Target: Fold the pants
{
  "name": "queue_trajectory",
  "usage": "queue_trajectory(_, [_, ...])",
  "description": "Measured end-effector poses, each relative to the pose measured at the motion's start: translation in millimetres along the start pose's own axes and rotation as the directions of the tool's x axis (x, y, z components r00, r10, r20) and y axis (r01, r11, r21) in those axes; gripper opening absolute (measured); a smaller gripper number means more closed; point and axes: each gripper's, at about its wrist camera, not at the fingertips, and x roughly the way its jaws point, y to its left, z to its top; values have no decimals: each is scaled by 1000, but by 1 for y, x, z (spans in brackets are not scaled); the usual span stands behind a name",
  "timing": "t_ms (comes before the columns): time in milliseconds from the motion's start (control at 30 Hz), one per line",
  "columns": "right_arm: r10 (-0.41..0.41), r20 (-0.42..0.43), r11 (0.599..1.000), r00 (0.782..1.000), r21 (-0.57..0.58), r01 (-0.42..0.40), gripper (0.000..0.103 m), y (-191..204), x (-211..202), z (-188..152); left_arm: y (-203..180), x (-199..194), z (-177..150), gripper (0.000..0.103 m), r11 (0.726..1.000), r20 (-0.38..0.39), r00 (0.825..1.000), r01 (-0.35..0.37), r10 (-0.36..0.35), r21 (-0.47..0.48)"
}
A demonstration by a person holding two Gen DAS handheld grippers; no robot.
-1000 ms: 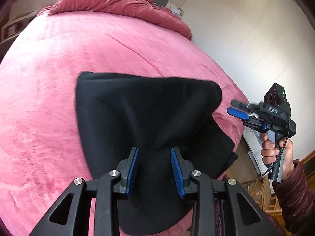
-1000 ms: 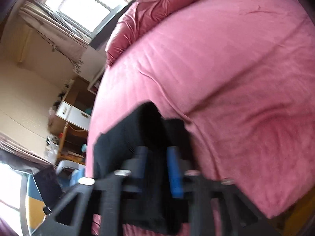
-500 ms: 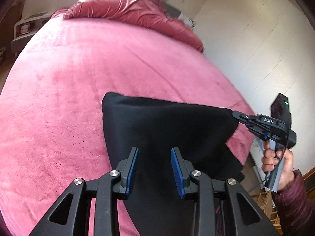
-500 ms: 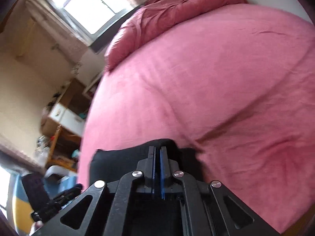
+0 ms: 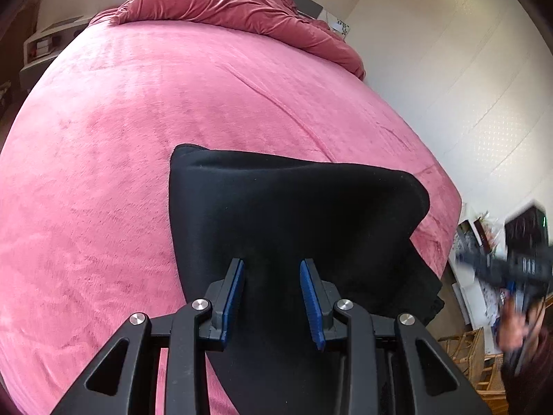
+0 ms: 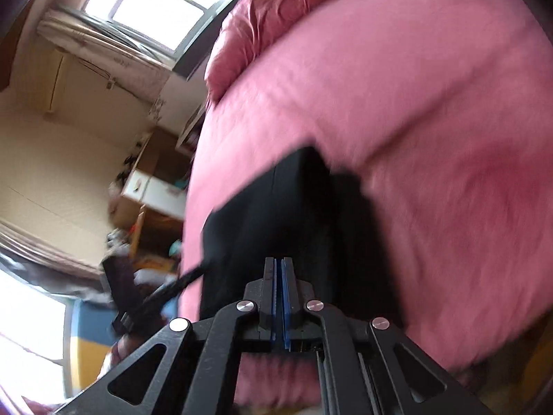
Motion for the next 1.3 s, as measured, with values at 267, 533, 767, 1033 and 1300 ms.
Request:
queue_trajectory(267, [-3, -31, 973, 1000, 232, 10, 51, -30, 21, -48, 1, -20, -14, 34, 1000, 20, 1000, 0, 0, 9])
queue_trajectory(533, [-109, 15, 970, 994, 221, 103, 9, -32, 41, -31, 10, -37, -27, 34, 1000, 40, 999, 0, 1, -20])
queue_trajectory(767, [-130, 48, 989, 990, 79, 126, 8, -1, 0, -39, 25, -55, -35, 34, 999, 58, 998, -3, 5, -41])
queue_trajectory(1033, [-292, 5, 953, 956, 84, 290, 8, -35, 17, -57, 42, -74, -66, 34, 999, 28, 999, -16, 18, -52])
queue_trajectory(1300, [-300, 6, 951, 954, 75, 299, 8, -33, 21, -48, 19, -79, -121, 42, 986, -85, 996, 21, -6, 168])
